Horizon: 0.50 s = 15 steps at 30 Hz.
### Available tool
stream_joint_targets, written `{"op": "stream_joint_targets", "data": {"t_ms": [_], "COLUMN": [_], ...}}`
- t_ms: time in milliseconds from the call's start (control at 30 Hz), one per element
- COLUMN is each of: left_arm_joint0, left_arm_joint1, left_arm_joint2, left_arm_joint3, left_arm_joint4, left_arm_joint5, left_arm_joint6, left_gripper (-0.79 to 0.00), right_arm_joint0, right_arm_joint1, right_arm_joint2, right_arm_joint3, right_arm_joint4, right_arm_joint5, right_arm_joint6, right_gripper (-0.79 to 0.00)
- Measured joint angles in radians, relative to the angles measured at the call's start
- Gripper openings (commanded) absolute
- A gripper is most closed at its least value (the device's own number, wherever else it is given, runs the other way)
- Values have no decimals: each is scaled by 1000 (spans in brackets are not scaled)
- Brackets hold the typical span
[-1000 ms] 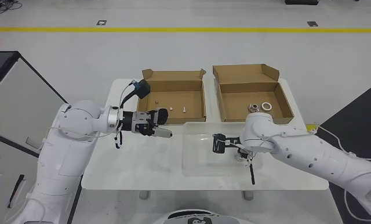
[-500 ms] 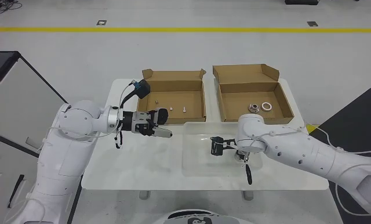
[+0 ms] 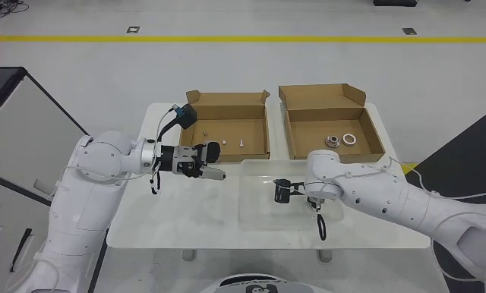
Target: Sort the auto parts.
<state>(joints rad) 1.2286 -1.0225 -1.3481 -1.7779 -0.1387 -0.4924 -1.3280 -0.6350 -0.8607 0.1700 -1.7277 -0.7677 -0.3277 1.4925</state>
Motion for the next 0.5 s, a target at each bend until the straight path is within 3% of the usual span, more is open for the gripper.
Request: {"op": "stream_joint_targets", "data": {"t_ms": [500], "left_arm_joint0": [0], "left_arm_joint1": [0], "left_arm_joint2": [0], "left_arm_joint3": [0], "left_arm_joint4": [0], "left_arm_joint5": [0], "left_arm_joint6": [0], "left_gripper": [0], "right_arm_joint0": [2], "right_arm_joint1": [-27], "right_arm_joint2": [2], "right_arm_joint3": [20], "right_arm_joint4": [49], "right_arm_joint5": [-44], "right_arm_joint6": [-44], "right_gripper": [-502]}}
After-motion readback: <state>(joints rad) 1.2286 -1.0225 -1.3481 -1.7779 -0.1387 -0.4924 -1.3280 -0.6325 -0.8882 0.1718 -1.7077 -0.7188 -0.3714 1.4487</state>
